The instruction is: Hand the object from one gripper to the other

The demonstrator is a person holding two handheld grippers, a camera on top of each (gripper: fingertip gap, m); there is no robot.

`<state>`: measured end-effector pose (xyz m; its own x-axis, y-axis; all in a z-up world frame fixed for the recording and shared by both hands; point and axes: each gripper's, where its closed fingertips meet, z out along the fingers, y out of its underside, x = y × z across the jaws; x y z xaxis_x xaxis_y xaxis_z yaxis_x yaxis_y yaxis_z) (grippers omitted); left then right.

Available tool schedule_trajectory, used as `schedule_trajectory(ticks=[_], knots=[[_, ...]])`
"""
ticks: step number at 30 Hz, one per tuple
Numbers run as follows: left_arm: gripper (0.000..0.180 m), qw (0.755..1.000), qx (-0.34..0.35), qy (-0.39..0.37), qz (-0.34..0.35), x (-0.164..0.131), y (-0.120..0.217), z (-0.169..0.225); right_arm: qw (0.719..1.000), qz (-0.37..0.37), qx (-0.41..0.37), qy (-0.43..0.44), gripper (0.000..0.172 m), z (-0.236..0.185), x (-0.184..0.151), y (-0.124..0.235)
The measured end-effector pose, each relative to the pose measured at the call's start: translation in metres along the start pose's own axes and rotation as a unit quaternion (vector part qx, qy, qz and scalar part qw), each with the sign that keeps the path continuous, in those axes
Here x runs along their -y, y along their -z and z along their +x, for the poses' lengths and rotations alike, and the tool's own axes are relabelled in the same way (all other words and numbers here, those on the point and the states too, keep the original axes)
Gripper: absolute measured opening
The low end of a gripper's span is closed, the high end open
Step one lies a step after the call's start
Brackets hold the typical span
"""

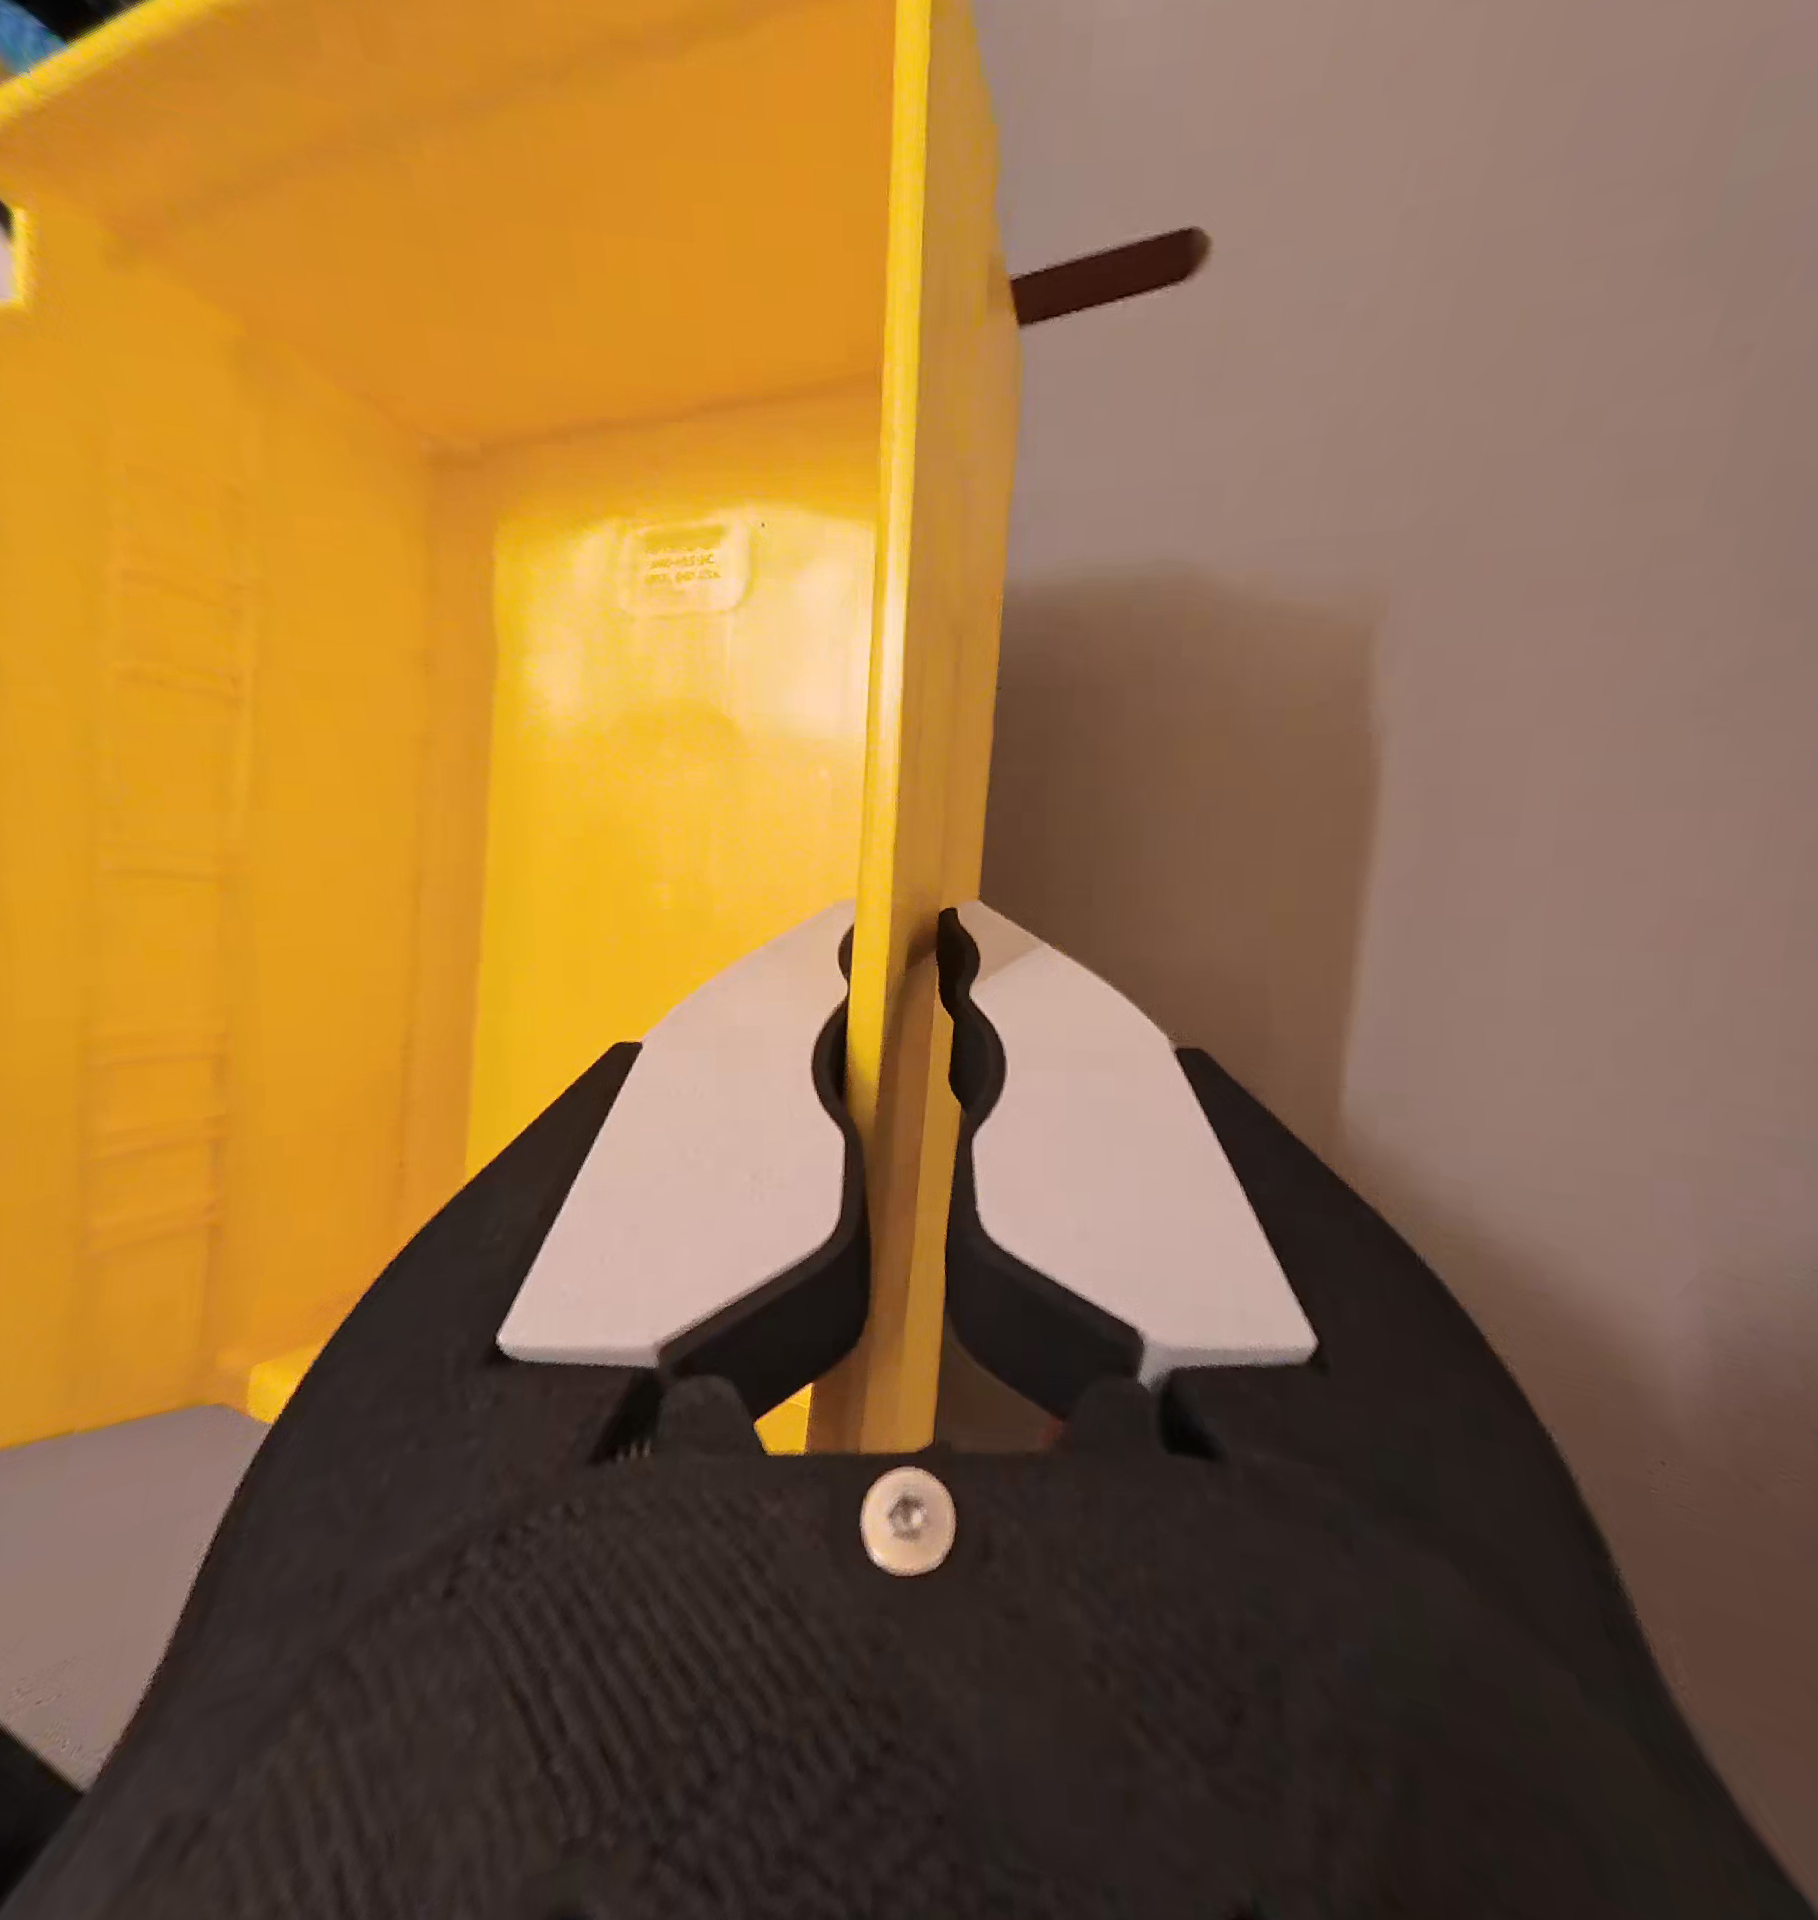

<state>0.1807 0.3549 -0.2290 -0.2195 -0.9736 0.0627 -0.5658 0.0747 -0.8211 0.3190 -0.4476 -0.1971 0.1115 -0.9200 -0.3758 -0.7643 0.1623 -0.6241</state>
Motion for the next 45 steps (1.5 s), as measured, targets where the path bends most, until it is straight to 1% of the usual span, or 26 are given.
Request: schedule_trajectory(ticks=[3, 7, 11, 14, 17, 19, 21, 22, 23, 24, 25, 27, 29, 31, 32, 33, 35, 36, 37, 38, 39, 41, 42, 43, 44, 45], knots=[[0.005, 1.000, 0.003, 0.009, -0.016, 0.015, -0.021, -0.019, 1.000, -0.018, -0.015, 0.003, 0.012, 0.021, -0.004, -0.009], [0.005, 1.000, 0.000, 0.018, -0.014, 0.037, -0.052, -0.039, 0.997, -0.051, -0.056, 0.018, 0.010, 0.044, -0.004, -0.021], [0.006, 1.000, 0.017, 0.000, -0.019, 0.059, -0.081, -0.059, 0.996, -0.064, -0.055, 0.012, 0.010, 0.055, 0.002, -0.037], [0.006, 1.000, 0.022, 0.008, -0.015, 0.073, -0.101, -0.070, 0.995, -0.065, -0.061, 0.036, 0.008, 0.059, 0.009, -0.046], [0.006, 0.999, 0.036, -0.001, -0.013, 0.084, -0.115, -0.078, 0.993, -0.063, -0.075, 0.062, 0.007, 0.062, 0.016, -0.050], [0.016, 0.999, 0.043, -0.016, -0.006, 0.088, -0.119, -0.080, 0.991, -0.054, -0.082, 0.087, 0.007, 0.062, 0.020, -0.051], [0.027, 0.996, 0.062, -0.064, 0.005, 0.094, -0.117, -0.081, 0.989, -0.042, -0.086, 0.109, 0.007, 0.061, 0.024, -0.050], [0.034, 0.994, 0.072, -0.086, 0.012, 0.099, -0.113, -0.081, 0.988, -0.021, -0.091, 0.124, 0.007, 0.059, 0.030, -0.047], [0.051, 0.991, 0.086, -0.101, 0.021, 0.105, -0.108, -0.081, 0.984, 0.011, -0.103, 0.143, 0.009, 0.058, 0.040, -0.041], [0.056, 0.988, 0.098, -0.114, 0.030, 0.112, -0.102, -0.080, 0.976, 0.050, -0.130, 0.166, 0.020, 0.059, 0.053, -0.031], [0.060, 0.985, 0.107, -0.131, 0.033, 0.119, -0.096, -0.078, 0.964, 0.087, -0.166, 0.189, 0.034, 0.061, 0.067, -0.018], [0.069, 0.977, 0.125, -0.169, 0.021, 0.129, -0.085, -0.072, 0.932, 0.146, -0.236, 0.234, 0.056, 0.059, 0.092, 0.013], [0.075, 0.974, 0.108, -0.197, 0.003, 0.134, -0.079, -0.054, 0.908, 0.193, -0.258, 0.268, 0.070, 0.039, 0.108, 0.039], [0.075, 0.976, 0.100, -0.191, -0.025, 0.134, -0.074, -0.039, 0.892, 0.256, -0.256, 0.272, 0.075, 0.011, 0.118, 0.061], [0.073, 0.981, 0.091, -0.169, -0.042, 0.132, -0.072, -0.032, 0.890, 0.291, -0.231, 0.264, 0.084, -0.008, 0.119, 0.066], [0.072, 0.987, 0.076, -0.132, -0.060, 0.129, -0.072, -0.023, 0.888, 0.331, -0.194, 0.254, 0.088, -0.031, 0.119, 0.070], [0.069, 0.995, 0.034, -0.045, -0.087, 0.125, -0.076, -0.001, 0.873, 0.397, -0.114, 0.258, 0.091, -0.079, 0.114, 0.077], [0.067, 0.995, 0.011, -0.007, -0.100, 0.122, -0.079, 0.010, 0.873, 0.404, -0.088, 0.259, 0.086, -0.099, 0.107, 0.075], [0.065, 0.993, -0.010, 0.025, -0.115, 0.119, -0.083, 0.020, 0.879, 0.397, -0.070, 0.253, 0.091, -0.116, 0.097, 0.070], [0.064, 0.990, -0.027, 0.052, -0.131, 0.115, -0.088, 0.027, 0.885, 0.395, -0.060, 0.238, 0.104, -0.130, 0.089, 0.065], [0.064, 0.986, -0.036, 0.071, -0.146, 0.112, -0.092, 0.031, 0.885, 0.402, -0.046, 0.231, 0.109, -0.148, 0.081, 0.062], [0.069, 0.982, -0.027, 0.100, -0.159, 0.108, -0.103, 0.028, 0.870, 0.426, 0.009, 0.246, 0.096, -0.195, 0.060, 0.058], [0.069, 0.981, -0.017, 0.110, -0.161, 0.106, -0.108, 0.024, 0.865, 0.434, 0.021, 0.250, 0.097, -0.213, 0.049, 0.055], [0.068, 0.979, -0.005, 0.121, -0.164, 0.102, -0.112, 0.019, 0.862, 0.439, 0.027, 0.251, 0.102, -0.228, 0.039, 0.052], [0.068, 0.976, 0.000, 0.135, -0.171, 0.098, -0.117, 0.016, 0.861, 0.439, 0.036, 0.255, 0.106, -0.242, 0.030, 0.048], [0.068, 0.972, -0.004, 0.149, -0.180, 0.093, -0.121, 0.016, 0.860, 0.435, 0.047, 0.262, 0.107, -0.255, 0.021, 0.043]])
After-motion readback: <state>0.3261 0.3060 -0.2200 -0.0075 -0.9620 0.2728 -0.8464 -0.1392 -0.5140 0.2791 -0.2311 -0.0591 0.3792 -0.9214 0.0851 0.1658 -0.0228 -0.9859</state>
